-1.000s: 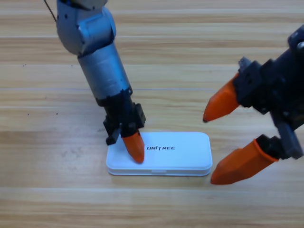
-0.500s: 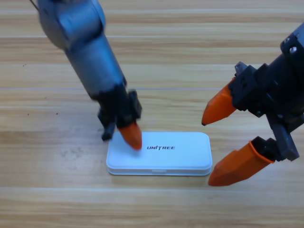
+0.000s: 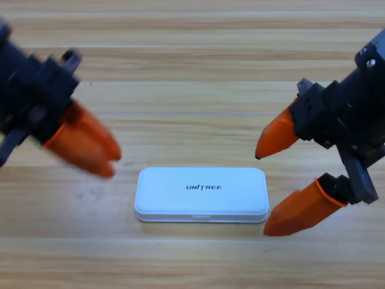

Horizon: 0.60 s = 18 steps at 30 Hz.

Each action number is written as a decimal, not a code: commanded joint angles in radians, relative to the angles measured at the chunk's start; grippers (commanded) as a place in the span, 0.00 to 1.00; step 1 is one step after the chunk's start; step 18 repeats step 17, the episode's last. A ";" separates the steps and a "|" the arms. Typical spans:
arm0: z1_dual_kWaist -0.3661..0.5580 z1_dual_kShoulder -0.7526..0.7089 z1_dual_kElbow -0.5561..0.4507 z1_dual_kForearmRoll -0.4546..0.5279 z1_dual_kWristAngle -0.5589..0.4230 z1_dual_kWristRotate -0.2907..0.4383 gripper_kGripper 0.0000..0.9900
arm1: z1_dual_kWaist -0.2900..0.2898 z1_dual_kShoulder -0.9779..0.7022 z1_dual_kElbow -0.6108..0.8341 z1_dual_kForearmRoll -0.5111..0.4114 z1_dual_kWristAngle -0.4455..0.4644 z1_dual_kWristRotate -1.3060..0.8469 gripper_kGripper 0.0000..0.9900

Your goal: Clean up eraser and pencils

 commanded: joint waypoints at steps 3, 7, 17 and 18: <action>-0.009 -0.062 0.144 -0.115 -0.005 -0.073 1.00 | 0.016 0.043 0.018 -0.025 0.014 0.007 1.00; -0.008 -0.103 0.169 -0.166 0.037 -0.092 1.00 | 0.016 0.043 0.018 -0.025 0.014 0.007 1.00; -0.008 -0.148 0.220 -0.250 0.129 -0.124 1.00 | 0.016 0.043 0.018 -0.027 0.014 0.007 1.00; -0.008 -0.148 0.220 -0.250 0.129 -0.124 1.00 | 0.016 0.043 0.018 -0.027 0.014 0.007 1.00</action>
